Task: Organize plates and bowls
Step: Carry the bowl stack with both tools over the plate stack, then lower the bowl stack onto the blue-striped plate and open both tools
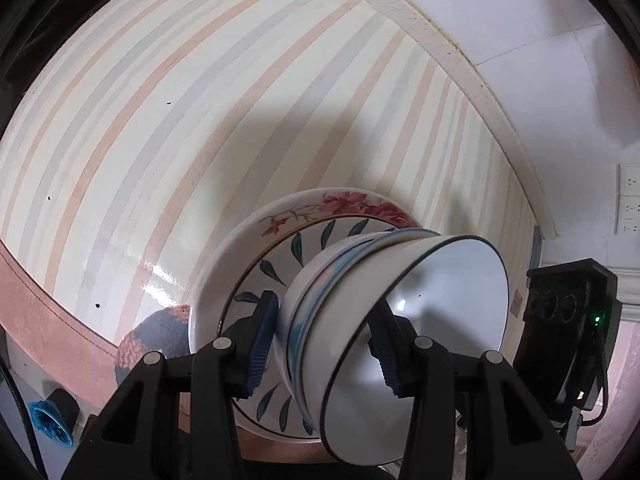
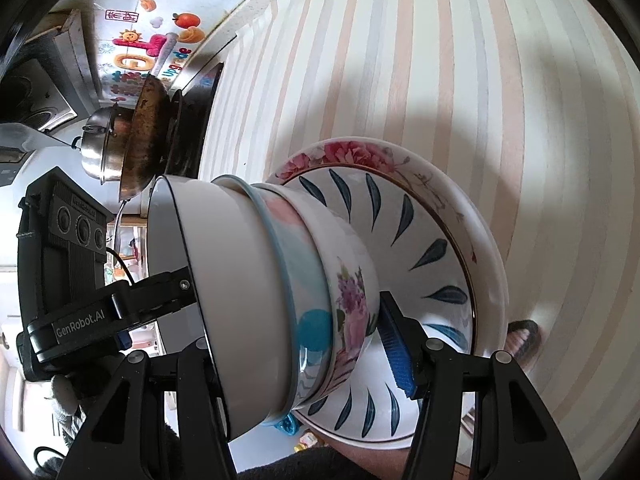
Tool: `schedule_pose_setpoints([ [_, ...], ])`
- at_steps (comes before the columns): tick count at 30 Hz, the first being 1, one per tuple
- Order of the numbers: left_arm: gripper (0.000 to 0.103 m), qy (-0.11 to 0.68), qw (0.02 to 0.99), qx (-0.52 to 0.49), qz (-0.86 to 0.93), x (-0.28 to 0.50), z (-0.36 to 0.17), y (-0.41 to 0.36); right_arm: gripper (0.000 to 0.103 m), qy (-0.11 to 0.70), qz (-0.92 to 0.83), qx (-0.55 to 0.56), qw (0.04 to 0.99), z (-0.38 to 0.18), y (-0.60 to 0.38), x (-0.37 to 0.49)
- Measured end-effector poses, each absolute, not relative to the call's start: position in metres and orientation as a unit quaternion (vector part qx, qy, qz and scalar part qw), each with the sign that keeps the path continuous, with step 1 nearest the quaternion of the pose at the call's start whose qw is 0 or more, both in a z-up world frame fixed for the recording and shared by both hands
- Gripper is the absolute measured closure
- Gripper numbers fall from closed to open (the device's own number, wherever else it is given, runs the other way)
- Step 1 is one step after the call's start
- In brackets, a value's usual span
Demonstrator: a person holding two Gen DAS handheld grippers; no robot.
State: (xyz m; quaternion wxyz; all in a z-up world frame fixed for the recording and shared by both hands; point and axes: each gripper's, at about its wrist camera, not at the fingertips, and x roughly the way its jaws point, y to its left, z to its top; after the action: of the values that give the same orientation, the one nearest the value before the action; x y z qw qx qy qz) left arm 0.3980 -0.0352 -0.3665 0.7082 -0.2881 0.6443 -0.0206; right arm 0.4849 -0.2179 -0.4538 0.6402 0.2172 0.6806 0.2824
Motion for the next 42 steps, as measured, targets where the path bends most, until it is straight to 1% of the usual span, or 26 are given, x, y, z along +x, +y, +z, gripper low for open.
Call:
schedule_pose_setpoints([
  [7,0.060,0.646,0.710,-0.280,-0.025,0.397,-0.367,-0.036,0.043,0.681,0.276,0.213,0.644,-0.451,-0.217,0.485],
  [14,0.061,0.642,0.733,-0.223,-0.019,0.397,-0.357,-0.049,0.043,0.693,0.262,0.217,0.636,-0.453,-0.219,0.480],
  [20,0.061,0.633,0.756,-0.167,-0.004,0.388,-0.333,-0.057,0.043,0.672,0.248,0.167,0.677,-0.421,-0.220,0.475],
  [21,0.059,0.628,0.762,-0.160,-0.001,0.385,-0.328,-0.057,0.042,0.670,0.245,0.160,0.682,-0.415,-0.220,0.474],
  [22,0.059,0.623,0.767,-0.155,-0.001,0.382,-0.324,-0.055,0.039,0.667,0.238,0.149,0.690,-0.408,-0.221,0.472],
  [24,0.059,0.610,0.781,-0.134,0.005,0.375,-0.311,-0.056,0.030,0.654,0.228,0.127,0.710,-0.392,-0.222,0.466],
  [25,0.056,0.605,0.786,-0.126,0.008,0.372,-0.306,-0.055,0.022,0.646,0.221,0.115,0.722,-0.383,-0.223,0.463],
  [26,0.047,0.598,0.793,-0.119,0.011,0.368,-0.300,-0.055,0.016,0.637,0.212,0.102,0.735,-0.373,-0.224,0.458],
  [27,0.030,0.588,0.802,-0.110,0.014,0.362,-0.293,-0.054,0.014,0.629,0.203,0.091,0.745,-0.365,-0.225,0.453],
  [29,0.010,0.567,0.817,-0.098,0.018,0.352,-0.279,-0.051,0.010,0.611,0.181,0.070,0.767,-0.346,-0.228,0.442],
  [32,0.009,0.542,0.836,-0.080,0.020,0.336,-0.260,-0.046,0.007,0.583,0.147,0.057,0.797,-0.319,-0.232,0.421],
  [35,0.006,0.519,0.853,-0.064,0.012,0.321,-0.241,-0.043,0.005,0.553,0.113,0.057,0.824,-0.292,-0.234,0.396],
  [42,0.006,0.474,0.880,-0.023,-0.020,0.263,-0.192,-0.043,0.003,0.490,0.053,0.085,0.866,-0.230,-0.231,0.320],
])
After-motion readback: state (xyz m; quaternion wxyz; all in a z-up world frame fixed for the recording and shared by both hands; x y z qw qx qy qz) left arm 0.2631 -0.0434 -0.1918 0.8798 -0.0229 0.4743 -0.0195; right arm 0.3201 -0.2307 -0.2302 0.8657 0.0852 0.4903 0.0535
